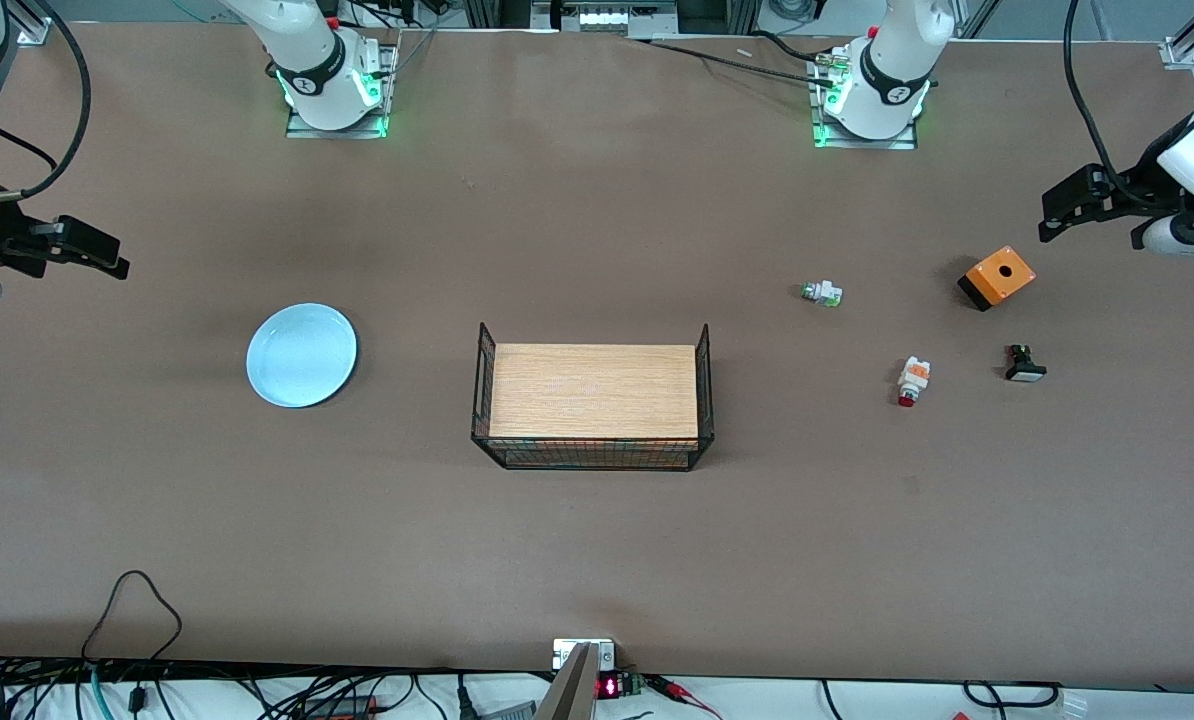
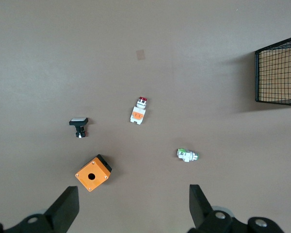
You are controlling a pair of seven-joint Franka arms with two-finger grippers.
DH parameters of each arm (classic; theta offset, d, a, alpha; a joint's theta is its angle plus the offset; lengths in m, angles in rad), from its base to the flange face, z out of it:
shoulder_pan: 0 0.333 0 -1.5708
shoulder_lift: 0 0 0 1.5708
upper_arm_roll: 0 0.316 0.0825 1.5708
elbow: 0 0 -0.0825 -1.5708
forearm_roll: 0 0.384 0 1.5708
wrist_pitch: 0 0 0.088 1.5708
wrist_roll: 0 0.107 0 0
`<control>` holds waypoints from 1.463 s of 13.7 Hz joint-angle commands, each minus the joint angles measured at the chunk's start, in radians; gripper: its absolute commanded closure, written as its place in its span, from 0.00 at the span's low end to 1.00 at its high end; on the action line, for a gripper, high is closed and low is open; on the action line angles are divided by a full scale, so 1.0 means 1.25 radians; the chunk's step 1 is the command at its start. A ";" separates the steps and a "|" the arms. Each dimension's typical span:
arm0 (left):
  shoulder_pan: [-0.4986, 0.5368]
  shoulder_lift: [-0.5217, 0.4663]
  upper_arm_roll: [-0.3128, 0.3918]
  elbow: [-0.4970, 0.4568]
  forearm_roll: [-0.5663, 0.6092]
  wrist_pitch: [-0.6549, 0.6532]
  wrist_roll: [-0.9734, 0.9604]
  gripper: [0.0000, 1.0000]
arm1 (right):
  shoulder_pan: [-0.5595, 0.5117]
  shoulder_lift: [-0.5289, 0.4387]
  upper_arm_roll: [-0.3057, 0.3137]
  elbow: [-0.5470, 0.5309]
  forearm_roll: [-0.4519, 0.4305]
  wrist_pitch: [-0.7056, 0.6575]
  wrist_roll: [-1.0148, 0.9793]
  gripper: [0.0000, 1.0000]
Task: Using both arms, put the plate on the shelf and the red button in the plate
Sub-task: 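Reach the right gripper toward the pale blue plate's rim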
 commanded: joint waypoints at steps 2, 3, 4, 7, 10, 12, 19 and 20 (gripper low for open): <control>0.000 0.010 -0.002 0.026 0.005 -0.019 0.001 0.00 | 0.003 0.018 0.008 0.003 -0.012 -0.039 0.016 0.00; 0.000 0.010 -0.002 0.026 0.005 -0.019 0.001 0.00 | 0.004 0.018 0.008 0.001 -0.012 -0.041 0.016 0.00; 0.000 0.010 -0.002 0.026 0.005 -0.019 0.002 0.00 | 0.008 0.017 0.008 0.001 -0.013 -0.041 0.016 0.00; 0.000 0.010 -0.002 0.026 0.005 -0.021 0.002 0.00 | 0.003 0.022 0.009 0.001 -0.012 -0.035 0.016 0.00; 0.000 0.010 -0.002 0.026 0.005 -0.021 0.002 0.00 | 0.005 0.076 0.008 -0.001 -0.013 0.000 0.016 0.00; 0.000 0.011 -0.002 0.025 0.005 -0.021 0.002 0.00 | 0.008 0.112 0.009 -0.011 -0.013 0.036 0.016 0.00; 0.000 0.010 -0.002 0.024 0.004 -0.034 -0.005 0.00 | 0.025 0.169 0.009 -0.229 -0.019 0.345 0.015 0.00; 0.000 0.010 -0.002 0.022 0.004 -0.034 -0.005 0.00 | 0.018 0.169 0.009 -0.291 -0.019 0.422 0.015 0.00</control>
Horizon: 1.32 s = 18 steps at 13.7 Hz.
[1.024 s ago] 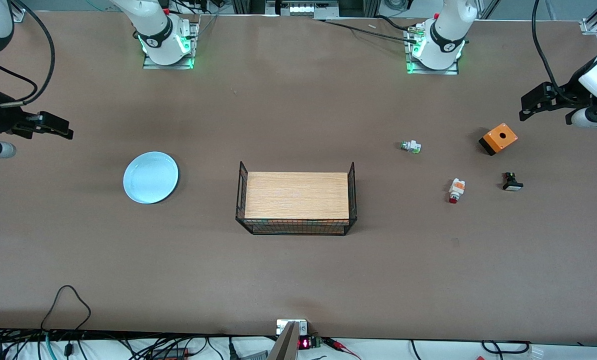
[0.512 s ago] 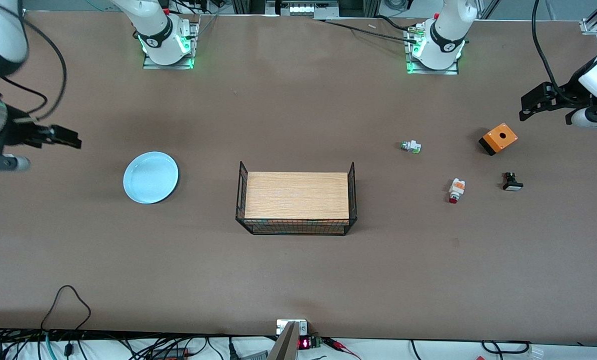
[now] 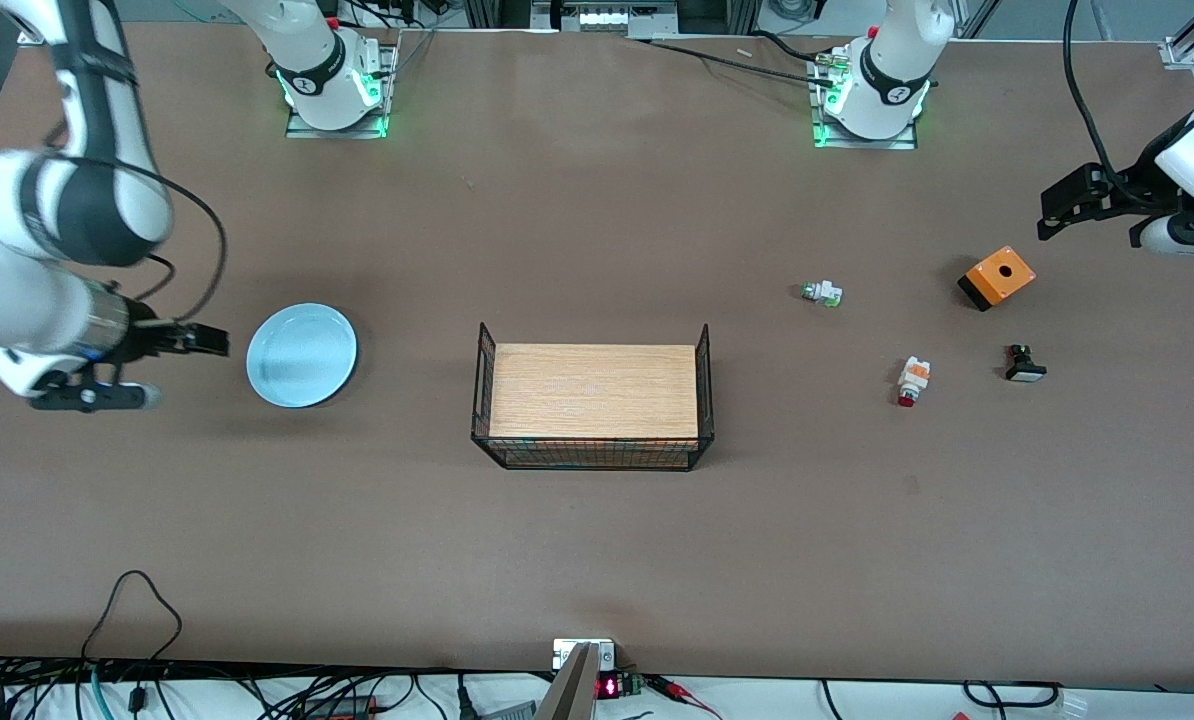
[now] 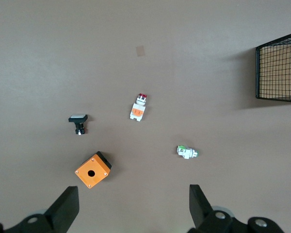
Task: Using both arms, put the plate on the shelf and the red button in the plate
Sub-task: 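Reach the right gripper toward the pale blue plate's rim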
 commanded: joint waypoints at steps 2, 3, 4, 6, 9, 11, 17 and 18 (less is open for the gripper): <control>0.000 0.009 -0.002 0.022 0.004 -0.022 -0.004 0.00 | -0.020 -0.016 0.002 -0.216 -0.017 0.248 0.004 0.00; 0.000 0.009 -0.002 0.021 0.004 -0.022 -0.005 0.00 | -0.025 -0.007 0.001 -0.243 -0.017 0.294 0.002 0.00; 0.000 0.010 -0.002 0.021 0.004 -0.022 -0.005 0.00 | -0.036 0.011 0.002 -0.264 -0.017 0.334 0.002 0.00; 0.000 0.009 -0.002 0.017 0.004 -0.022 -0.005 0.00 | -0.044 0.041 0.001 -0.286 -0.017 0.385 0.000 0.00; 0.000 0.009 -0.002 0.016 0.004 -0.022 -0.005 0.00 | -0.073 0.088 0.002 -0.289 -0.017 0.406 -0.035 0.00; 0.000 0.009 -0.002 0.015 0.004 -0.020 -0.005 0.00 | -0.079 0.098 0.002 -0.296 -0.017 0.411 -0.039 0.39; -0.006 0.010 -0.002 0.012 0.004 -0.020 -0.007 0.00 | -0.078 0.089 0.004 -0.321 -0.015 0.392 -0.120 1.00; -0.006 0.010 -0.002 0.012 0.004 -0.019 -0.007 0.00 | -0.078 0.081 0.004 -0.317 -0.011 0.372 -0.118 1.00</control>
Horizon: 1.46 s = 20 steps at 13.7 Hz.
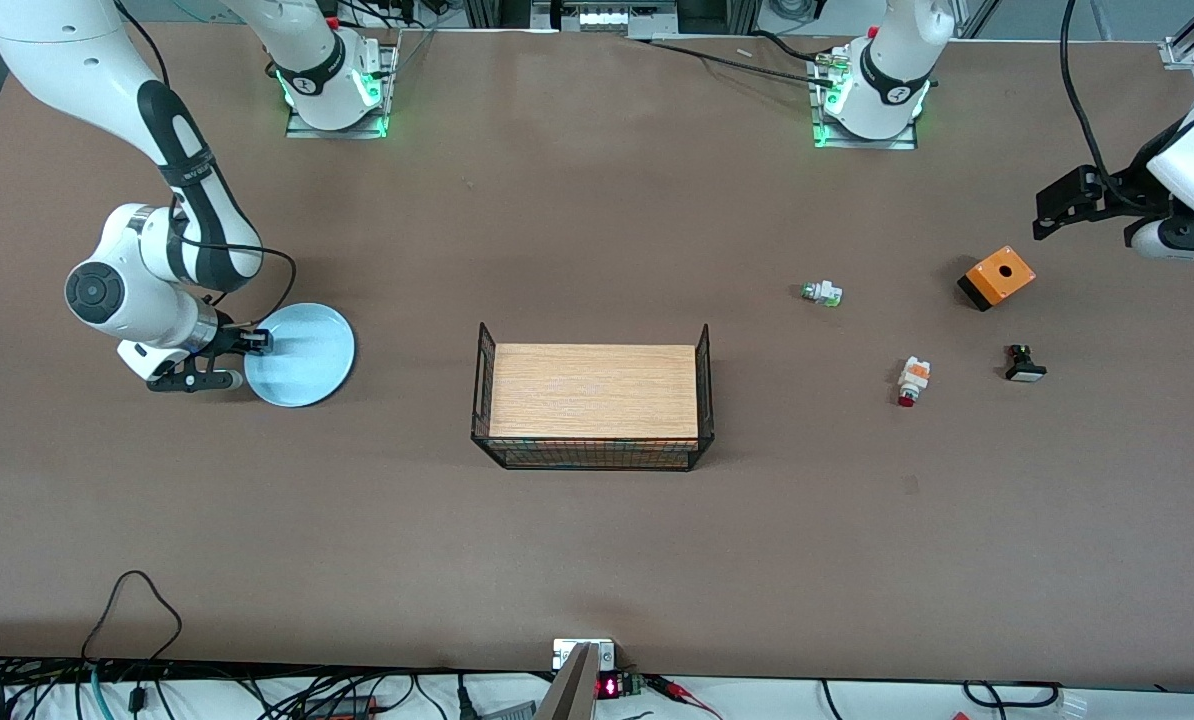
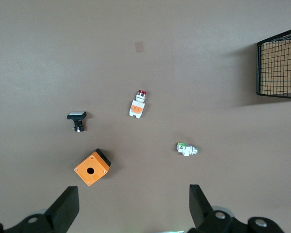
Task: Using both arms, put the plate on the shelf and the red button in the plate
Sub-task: 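Grasp the plate rim with the right gripper and lift it, then carry the plate over the basket while the left gripper reaches the button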
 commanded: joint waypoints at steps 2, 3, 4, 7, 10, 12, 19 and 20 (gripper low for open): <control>-0.004 0.003 -0.001 0.011 0.004 -0.013 -0.007 0.00 | -0.008 -0.049 0.006 -0.017 0.000 -0.043 -0.009 1.00; -0.004 0.003 -0.001 0.013 0.004 -0.013 -0.007 0.00 | -0.008 -0.069 0.009 -0.015 0.001 -0.067 -0.009 1.00; -0.004 0.003 -0.003 0.011 0.004 -0.013 -0.007 0.00 | -0.008 -0.092 0.016 -0.006 0.005 -0.095 -0.009 1.00; -0.004 0.003 -0.001 0.011 0.004 -0.013 -0.005 0.00 | -0.004 -0.153 0.024 0.047 0.044 -0.236 -0.009 1.00; -0.004 0.003 -0.001 0.013 0.004 -0.013 -0.005 0.00 | -0.002 -0.202 0.051 0.115 0.048 -0.356 0.033 1.00; -0.004 0.003 -0.001 0.011 0.004 -0.014 -0.005 0.00 | -0.002 -0.235 0.071 0.175 0.051 -0.455 0.068 1.00; -0.004 0.002 -0.001 0.015 0.004 -0.016 -0.008 0.00 | 0.002 -0.271 0.177 0.389 0.169 -0.641 0.347 1.00; -0.004 0.003 -0.001 0.016 0.005 -0.016 -0.008 0.00 | 0.004 -0.272 0.198 0.403 0.170 -0.642 0.403 1.00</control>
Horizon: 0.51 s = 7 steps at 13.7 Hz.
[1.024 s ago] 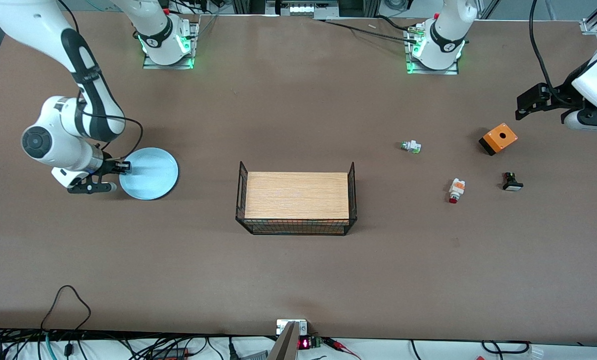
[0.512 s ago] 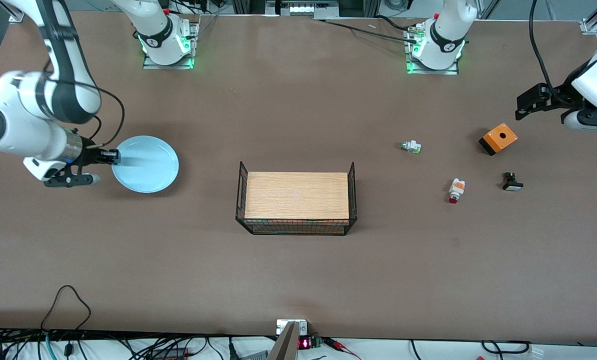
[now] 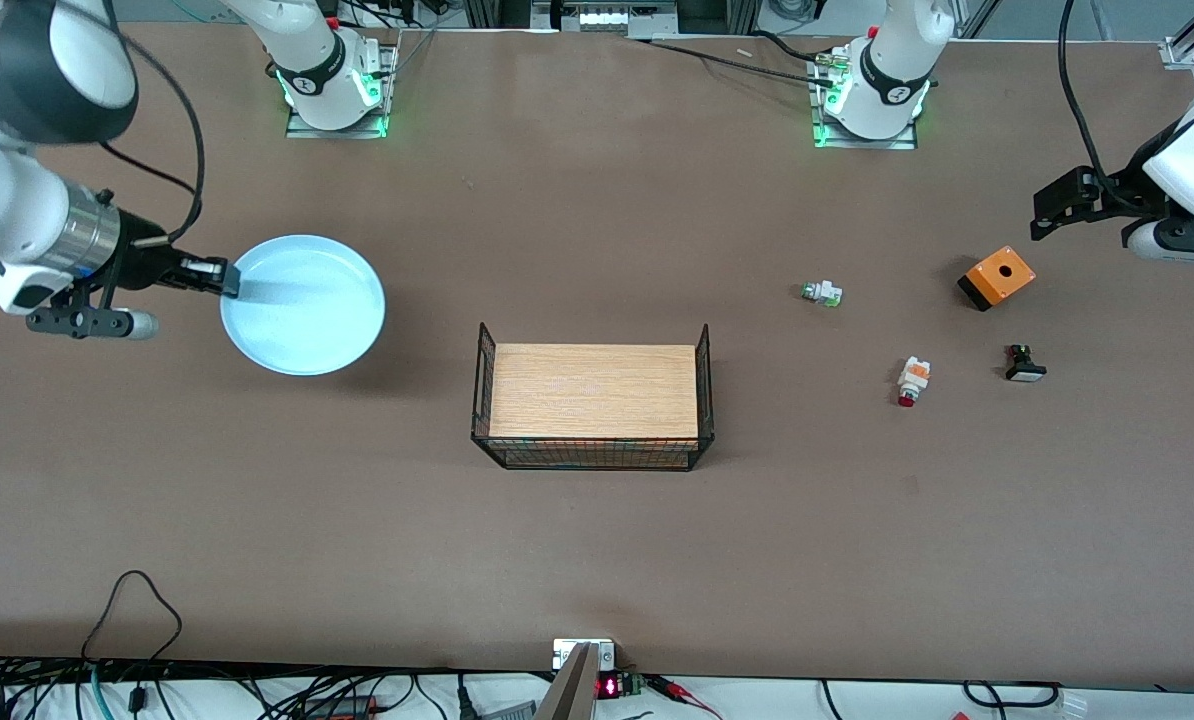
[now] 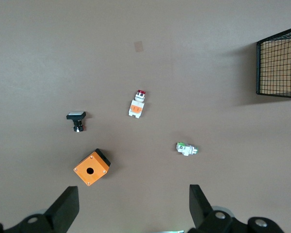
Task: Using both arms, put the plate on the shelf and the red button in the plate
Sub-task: 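Carry the plate over the basket while the left gripper reaches the button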
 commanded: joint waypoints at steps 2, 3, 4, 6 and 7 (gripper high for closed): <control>-0.004 0.007 -0.001 0.021 0.006 -0.015 -0.008 0.00 | 0.021 0.010 0.050 0.078 0.037 -0.025 0.196 1.00; -0.003 0.012 -0.001 0.022 0.006 -0.015 -0.007 0.00 | 0.043 0.014 0.050 0.086 0.053 -0.024 0.250 1.00; -0.003 0.012 -0.001 0.022 0.006 -0.017 -0.006 0.00 | 0.071 0.016 0.050 0.089 0.056 -0.022 0.312 1.00; 0.001 0.014 0.001 0.022 0.006 -0.017 -0.006 0.00 | 0.132 0.027 0.050 0.091 0.053 -0.013 0.446 1.00; 0.002 0.014 0.001 0.022 0.006 -0.017 -0.006 0.00 | 0.167 0.041 0.050 0.102 0.052 -0.004 0.509 1.00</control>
